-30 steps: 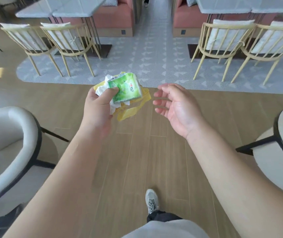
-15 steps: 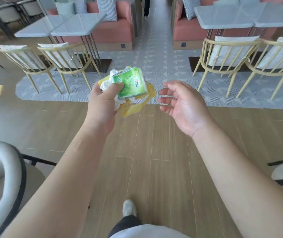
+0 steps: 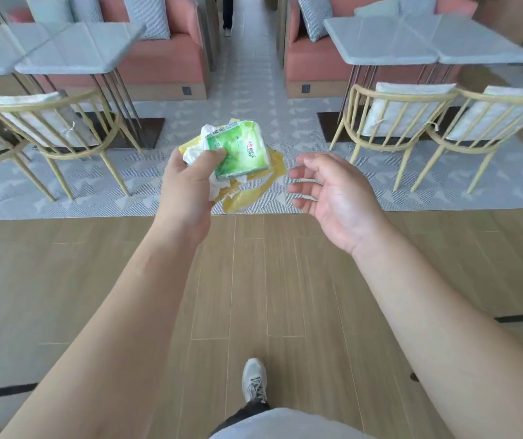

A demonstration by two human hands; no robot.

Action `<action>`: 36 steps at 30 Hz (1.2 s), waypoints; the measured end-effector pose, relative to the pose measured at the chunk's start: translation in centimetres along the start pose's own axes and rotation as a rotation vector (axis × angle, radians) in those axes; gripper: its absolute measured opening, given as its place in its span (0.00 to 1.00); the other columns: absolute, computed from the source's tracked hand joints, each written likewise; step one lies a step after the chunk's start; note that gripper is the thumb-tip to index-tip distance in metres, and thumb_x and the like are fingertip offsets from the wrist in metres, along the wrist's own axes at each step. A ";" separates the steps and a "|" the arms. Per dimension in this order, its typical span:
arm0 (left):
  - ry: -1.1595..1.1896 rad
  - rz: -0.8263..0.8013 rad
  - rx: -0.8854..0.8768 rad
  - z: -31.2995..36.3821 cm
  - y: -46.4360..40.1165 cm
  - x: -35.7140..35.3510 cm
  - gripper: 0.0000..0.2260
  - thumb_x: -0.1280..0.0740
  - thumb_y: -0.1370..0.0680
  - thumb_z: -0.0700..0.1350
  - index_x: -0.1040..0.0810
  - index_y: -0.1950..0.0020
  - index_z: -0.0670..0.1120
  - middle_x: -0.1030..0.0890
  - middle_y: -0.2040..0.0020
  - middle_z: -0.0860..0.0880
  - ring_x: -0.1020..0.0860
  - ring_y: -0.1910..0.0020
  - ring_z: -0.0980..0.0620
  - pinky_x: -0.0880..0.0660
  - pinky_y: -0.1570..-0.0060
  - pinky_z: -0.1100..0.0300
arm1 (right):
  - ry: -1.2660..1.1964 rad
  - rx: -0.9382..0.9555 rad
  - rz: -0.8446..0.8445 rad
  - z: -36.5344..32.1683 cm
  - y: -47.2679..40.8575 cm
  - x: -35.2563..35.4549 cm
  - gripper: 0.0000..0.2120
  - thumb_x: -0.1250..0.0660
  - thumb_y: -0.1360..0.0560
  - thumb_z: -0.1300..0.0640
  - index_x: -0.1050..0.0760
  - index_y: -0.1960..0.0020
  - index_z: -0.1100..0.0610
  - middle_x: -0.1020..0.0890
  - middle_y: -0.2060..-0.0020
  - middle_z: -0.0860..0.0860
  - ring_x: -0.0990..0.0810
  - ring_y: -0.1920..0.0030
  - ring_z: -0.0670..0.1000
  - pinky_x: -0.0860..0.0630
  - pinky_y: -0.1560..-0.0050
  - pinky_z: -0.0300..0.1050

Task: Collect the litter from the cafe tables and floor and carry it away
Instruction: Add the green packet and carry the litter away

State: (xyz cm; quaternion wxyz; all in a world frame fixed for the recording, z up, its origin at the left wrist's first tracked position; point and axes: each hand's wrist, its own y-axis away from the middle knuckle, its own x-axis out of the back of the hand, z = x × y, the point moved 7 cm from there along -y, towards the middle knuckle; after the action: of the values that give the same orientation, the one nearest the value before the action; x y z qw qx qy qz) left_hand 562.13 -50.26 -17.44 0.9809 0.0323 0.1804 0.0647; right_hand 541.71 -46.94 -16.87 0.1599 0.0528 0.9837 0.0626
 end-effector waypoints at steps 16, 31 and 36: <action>0.042 -0.061 -0.009 2.4 -23.2 -3.3 0.07 0.31 0.22 0.36 0.24 0.48 0.47 0.14 0.54 0.48 0.14 0.56 0.48 0.20 0.63 0.56 | 0.009 0.045 0.039 -3.0 -22.5 -3.5 0.04 0.37 0.22 0.59 0.24 0.50 0.57 0.20 0.59 0.52 0.20 0.63 0.50 0.25 0.64 0.42; 0.012 0.029 0.046 -1.2 -49.4 -14.8 0.08 0.32 0.21 0.35 0.25 0.47 0.46 0.15 0.56 0.49 0.14 0.60 0.49 0.21 0.66 0.58 | -0.057 -0.049 -0.011 -5.7 -52.1 1.4 0.03 0.36 0.23 0.58 0.24 0.53 0.55 0.19 0.61 0.51 0.20 0.63 0.51 0.25 0.64 0.43; 0.038 0.013 0.021 -0.8 -56.6 -18.4 0.07 0.31 0.22 0.36 0.25 0.49 0.46 0.14 0.58 0.50 0.14 0.59 0.48 0.20 0.65 0.55 | -0.052 -0.028 -0.024 -8.9 -60.1 2.5 0.04 0.36 0.22 0.58 0.23 0.54 0.55 0.19 0.61 0.51 0.20 0.63 0.50 0.25 0.64 0.43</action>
State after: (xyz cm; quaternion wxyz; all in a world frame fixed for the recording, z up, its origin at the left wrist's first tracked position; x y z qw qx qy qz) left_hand 551.36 -108.79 -16.66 0.9765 0.0425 0.1997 0.0697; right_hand 531.47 -106.83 -17.68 0.1868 0.0402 0.9789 0.0729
